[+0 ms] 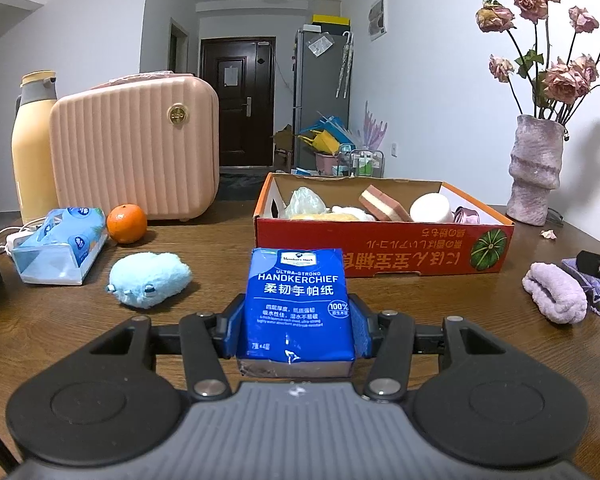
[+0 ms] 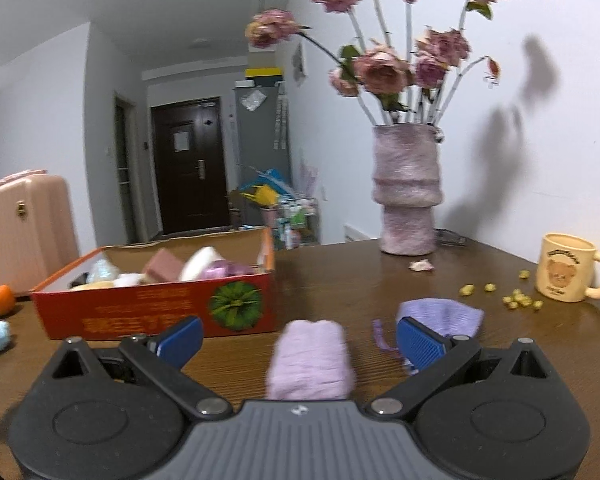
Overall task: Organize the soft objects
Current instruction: 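Hold the tissue pack with the left gripper while the right moves to the lilac pouch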
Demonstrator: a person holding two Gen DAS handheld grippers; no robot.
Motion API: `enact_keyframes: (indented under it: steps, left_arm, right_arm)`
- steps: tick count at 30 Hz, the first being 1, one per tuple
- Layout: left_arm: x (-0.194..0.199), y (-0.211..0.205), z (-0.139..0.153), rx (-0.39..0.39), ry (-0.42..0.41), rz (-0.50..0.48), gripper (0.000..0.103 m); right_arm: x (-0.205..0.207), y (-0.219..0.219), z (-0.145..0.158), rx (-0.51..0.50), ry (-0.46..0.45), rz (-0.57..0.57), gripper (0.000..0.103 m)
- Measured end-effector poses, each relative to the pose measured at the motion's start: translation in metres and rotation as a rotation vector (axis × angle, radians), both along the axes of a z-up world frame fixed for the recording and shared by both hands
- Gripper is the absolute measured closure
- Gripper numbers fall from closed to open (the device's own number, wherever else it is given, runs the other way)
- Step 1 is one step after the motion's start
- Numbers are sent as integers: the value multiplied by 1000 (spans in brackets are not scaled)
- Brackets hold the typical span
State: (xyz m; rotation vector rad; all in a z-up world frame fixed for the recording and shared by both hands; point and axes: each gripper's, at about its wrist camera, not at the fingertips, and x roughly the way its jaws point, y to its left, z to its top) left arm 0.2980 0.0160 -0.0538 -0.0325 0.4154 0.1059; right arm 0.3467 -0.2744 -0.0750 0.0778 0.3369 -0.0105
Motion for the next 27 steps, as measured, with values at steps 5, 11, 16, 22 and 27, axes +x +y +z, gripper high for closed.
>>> enact_keyframes:
  steps: [5, 11, 16, 22, 27]
  left_arm:
    - [0, -1, 0, 1, -1, -5, 50]
    - [-2, -2, 0, 4, -9, -11, 50]
    - [-2, -2, 0, 6, -9, -13, 50]
    - [-2, -2, 0, 7, -9, -13, 50]
    - [-2, -3, 0, 9, -10, -14, 50]
  right_arm:
    - [11, -24, -3, -6, 18, -60, 0]
    - [29, -48, -9, -28, 47, -118, 0]
    - [44, -65, -15, -36, 85, -147, 0]
    - [61, -76, -21, -61, 125, -166, 0]
    - [78, -88, -26, -22, 185, -174, 0]
